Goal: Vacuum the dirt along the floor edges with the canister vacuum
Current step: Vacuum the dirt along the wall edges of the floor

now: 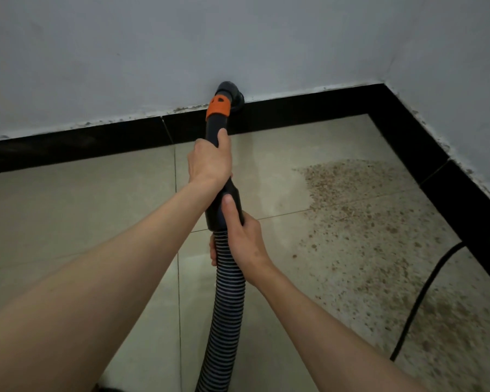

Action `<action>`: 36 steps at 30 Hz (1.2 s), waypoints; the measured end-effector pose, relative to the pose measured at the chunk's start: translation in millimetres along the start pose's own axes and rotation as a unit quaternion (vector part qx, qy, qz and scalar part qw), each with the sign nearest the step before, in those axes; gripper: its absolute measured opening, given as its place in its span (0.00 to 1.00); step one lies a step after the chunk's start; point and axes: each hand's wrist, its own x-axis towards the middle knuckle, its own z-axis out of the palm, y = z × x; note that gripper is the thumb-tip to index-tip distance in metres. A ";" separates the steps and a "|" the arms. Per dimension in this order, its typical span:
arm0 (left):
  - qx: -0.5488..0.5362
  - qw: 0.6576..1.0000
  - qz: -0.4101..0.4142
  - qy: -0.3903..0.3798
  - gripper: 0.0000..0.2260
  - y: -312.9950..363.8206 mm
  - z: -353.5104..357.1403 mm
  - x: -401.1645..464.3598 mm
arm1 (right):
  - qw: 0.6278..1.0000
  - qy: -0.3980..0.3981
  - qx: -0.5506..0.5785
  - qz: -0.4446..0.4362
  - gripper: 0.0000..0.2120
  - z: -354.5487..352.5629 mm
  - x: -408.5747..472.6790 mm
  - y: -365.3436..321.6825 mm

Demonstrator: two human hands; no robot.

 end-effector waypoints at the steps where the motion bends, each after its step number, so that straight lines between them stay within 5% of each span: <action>1: 0.001 1.000 -0.001 0.006 0.20 -3.0 -4.5 0.1 | 1.000 -0.004 -0.002 0.003 0.32 4.0 -0.8 0.7; 25: -0.092 0.962 -0.170 0.194 0.22 -74.6 -120.0 23.9 | 0.975 -0.182 -0.120 0.051 0.26 89.0 17.6 -0.6; 36: -0.170 0.953 -0.177 0.176 0.18 -61.3 -89.8 -1.1 | 0.974 -0.162 -0.151 0.044 0.25 50.7 5.3 -6.8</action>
